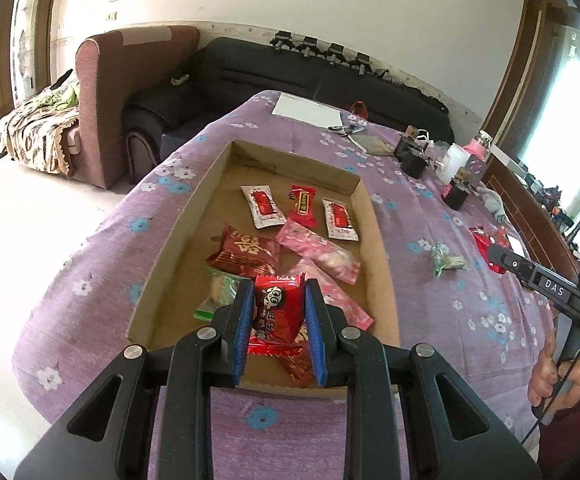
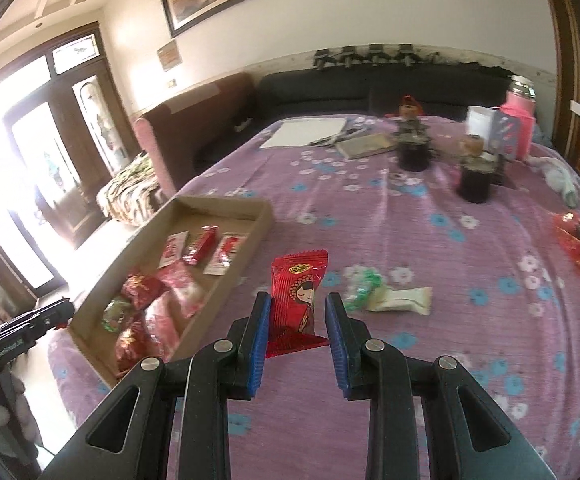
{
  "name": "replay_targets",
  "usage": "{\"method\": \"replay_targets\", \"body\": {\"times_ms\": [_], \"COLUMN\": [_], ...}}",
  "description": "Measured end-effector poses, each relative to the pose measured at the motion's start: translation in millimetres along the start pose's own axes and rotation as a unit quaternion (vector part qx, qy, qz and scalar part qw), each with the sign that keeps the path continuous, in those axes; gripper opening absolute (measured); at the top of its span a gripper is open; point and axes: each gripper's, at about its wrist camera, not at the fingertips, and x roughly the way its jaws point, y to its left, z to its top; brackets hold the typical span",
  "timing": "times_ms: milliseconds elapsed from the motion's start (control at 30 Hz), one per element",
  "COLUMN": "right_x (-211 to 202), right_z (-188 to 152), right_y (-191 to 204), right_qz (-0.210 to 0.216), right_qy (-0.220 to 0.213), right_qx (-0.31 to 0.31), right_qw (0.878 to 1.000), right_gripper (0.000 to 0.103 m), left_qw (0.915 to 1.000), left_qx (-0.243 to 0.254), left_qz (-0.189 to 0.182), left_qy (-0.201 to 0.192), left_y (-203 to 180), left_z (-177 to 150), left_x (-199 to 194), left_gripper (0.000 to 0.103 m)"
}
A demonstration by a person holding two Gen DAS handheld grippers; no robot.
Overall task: Organize snacks
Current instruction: 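Carry the small red candy with the left tool over the box, then release the red candy into the box while the right tool drops its red candy bar inside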
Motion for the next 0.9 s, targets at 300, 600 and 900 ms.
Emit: {"method": "replay_targets", "body": {"times_ms": [300, 600, 900], "right_x": [18, 61, 78], "right_z": [16, 31, 35], "right_y": [44, 80, 75], "right_qz": [0.035, 0.075, 0.063], "right_qy": [0.008, 0.040, 0.050], "right_qx": [-0.028, -0.028, -0.033], "right_qw": [0.999, 0.996, 0.996], "right_gripper": [0.028, 0.028, 0.024], "left_qw": [0.9996, 0.9995, 0.9977], "left_qx": [0.019, 0.018, 0.013], "left_qz": [0.014, 0.019, 0.031], "left_qy": [-0.018, 0.020, 0.060], "left_y": [10, 17, 27], "left_z": [35, 65, 75], "left_x": [5, 62, 100], "left_gripper": [0.022, 0.022, 0.022]}}
